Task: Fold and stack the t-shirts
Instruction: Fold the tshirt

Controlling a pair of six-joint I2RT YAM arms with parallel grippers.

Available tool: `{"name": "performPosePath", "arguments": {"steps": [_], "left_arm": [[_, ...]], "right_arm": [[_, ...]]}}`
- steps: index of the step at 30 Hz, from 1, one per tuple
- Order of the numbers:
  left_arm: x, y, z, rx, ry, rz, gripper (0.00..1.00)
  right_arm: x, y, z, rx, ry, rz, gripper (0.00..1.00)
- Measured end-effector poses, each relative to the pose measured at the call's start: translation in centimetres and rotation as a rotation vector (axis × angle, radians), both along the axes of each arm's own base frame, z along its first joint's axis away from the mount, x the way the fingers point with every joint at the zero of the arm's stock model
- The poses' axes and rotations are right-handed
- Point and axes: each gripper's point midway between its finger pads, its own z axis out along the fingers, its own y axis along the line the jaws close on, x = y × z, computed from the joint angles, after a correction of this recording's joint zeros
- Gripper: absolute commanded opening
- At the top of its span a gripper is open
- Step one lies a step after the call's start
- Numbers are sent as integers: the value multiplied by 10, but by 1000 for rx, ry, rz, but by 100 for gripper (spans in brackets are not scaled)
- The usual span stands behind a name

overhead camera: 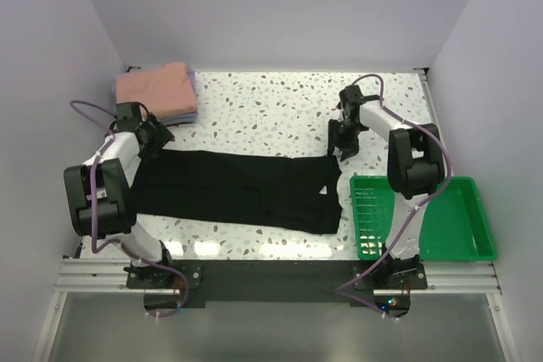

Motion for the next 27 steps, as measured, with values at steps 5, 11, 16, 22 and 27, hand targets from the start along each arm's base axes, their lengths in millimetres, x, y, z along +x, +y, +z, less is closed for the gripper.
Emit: {"name": "performPosePath", "arguments": {"steps": [5,11,16,22,27], "left_arm": [[7,5,-10,12,2,18,76],[10,11,-15,34,4,45,76],[8,23,-16,61,10,96,76],[-4,40,-23,92,51,176,76],[-16,48,-26,116,80,216,76]], "right_arm": [[0,-1,-8,14,17,-1,40],[1,1,-8,41,14,1,11],[-2,1,-10,45,23,0,0],[-2,-3,-11,44,29,-20,0],[-1,-11,-10,23,27,-61,0]]}}
